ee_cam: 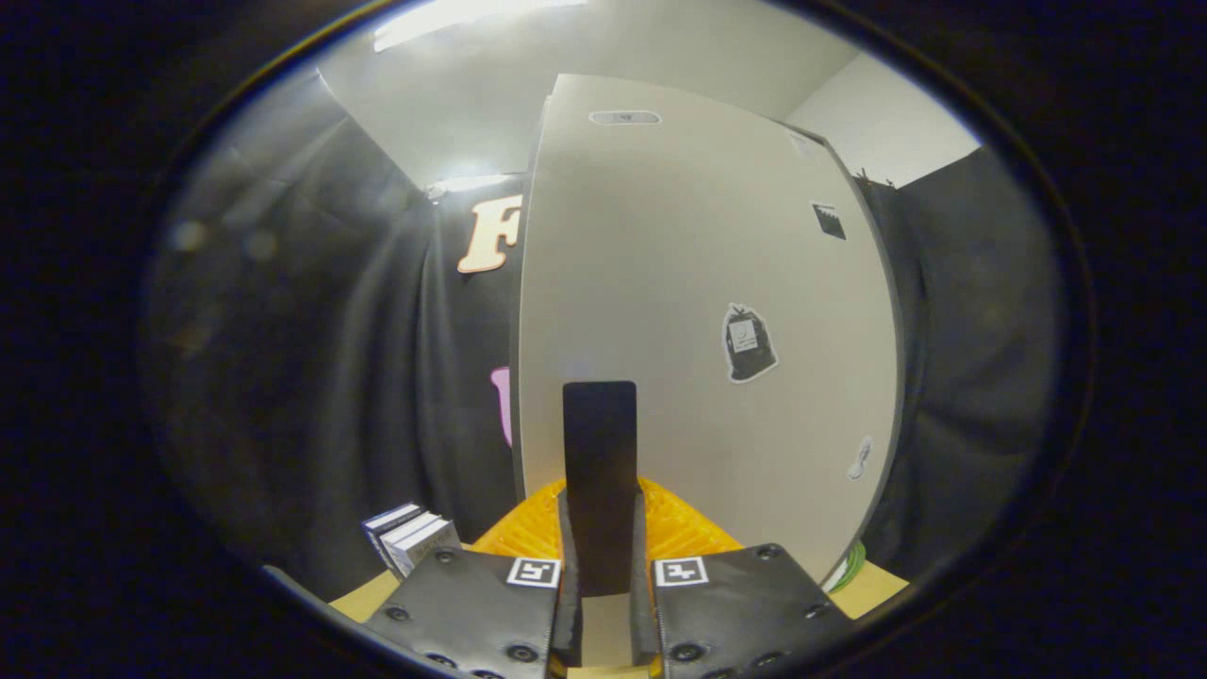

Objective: Open the shoe cabinet door, grab the shoes and put them into the shoe cabinet, then close the shoe cabinet door.

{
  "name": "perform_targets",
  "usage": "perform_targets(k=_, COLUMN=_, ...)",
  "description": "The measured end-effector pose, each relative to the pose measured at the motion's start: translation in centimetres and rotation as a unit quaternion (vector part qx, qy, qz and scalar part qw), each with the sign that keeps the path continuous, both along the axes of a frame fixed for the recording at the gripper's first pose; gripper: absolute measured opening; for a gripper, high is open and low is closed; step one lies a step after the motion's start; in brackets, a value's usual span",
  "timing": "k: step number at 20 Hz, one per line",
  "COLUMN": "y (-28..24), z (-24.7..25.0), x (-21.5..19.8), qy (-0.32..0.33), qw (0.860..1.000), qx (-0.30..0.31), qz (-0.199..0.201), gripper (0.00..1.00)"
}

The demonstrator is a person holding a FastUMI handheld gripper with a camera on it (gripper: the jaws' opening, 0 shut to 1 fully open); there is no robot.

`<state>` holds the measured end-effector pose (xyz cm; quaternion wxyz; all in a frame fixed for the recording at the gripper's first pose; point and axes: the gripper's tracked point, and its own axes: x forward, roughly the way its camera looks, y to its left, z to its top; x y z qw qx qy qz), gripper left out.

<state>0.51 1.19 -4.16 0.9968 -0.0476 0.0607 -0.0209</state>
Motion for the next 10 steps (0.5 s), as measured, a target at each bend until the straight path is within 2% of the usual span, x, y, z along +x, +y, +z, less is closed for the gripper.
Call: perform_targets(k=10, y=-2.6, z=1.6, x=-5.6, qy=0.005, qw=1.000, qx=0.011, qz=0.011, gripper=0.22)
